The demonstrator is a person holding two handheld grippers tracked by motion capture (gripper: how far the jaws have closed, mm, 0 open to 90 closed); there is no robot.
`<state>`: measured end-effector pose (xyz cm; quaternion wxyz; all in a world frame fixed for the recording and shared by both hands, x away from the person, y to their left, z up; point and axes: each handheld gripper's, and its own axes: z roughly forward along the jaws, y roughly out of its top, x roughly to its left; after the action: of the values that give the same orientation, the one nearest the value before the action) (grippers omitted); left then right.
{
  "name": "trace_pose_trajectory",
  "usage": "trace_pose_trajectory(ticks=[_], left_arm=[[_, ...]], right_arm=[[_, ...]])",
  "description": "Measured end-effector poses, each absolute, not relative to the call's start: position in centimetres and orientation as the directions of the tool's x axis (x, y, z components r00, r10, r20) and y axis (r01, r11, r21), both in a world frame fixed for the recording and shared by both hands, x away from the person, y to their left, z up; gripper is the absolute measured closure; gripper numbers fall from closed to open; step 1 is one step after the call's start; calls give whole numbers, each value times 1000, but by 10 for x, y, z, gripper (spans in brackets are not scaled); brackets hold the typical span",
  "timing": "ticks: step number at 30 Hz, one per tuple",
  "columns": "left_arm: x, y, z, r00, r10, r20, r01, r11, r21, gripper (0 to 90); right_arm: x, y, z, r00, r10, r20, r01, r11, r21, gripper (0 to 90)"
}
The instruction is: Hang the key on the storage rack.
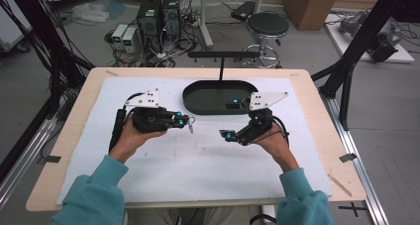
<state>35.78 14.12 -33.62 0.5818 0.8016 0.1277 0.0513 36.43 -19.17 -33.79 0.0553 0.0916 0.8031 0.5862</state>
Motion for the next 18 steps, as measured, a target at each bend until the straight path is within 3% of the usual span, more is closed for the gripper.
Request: trace_pose_trajectory(ticks=[12, 14, 18], left_arm=[[363, 124, -338, 977, 201, -67, 123, -282, 951, 881], [363, 122, -338, 978, 198, -69, 123, -276, 953, 881], [364, 119, -338, 980, 184, -71, 121, -275, 954, 881]], right_arm=[[373, -173, -340, -989, 146, 30, 77, 321, 944, 67], [374, -171, -339, -991, 130, 32, 73, 330, 941, 159], [376, -167, -339, -995, 99, 34, 65, 330, 942, 202]])
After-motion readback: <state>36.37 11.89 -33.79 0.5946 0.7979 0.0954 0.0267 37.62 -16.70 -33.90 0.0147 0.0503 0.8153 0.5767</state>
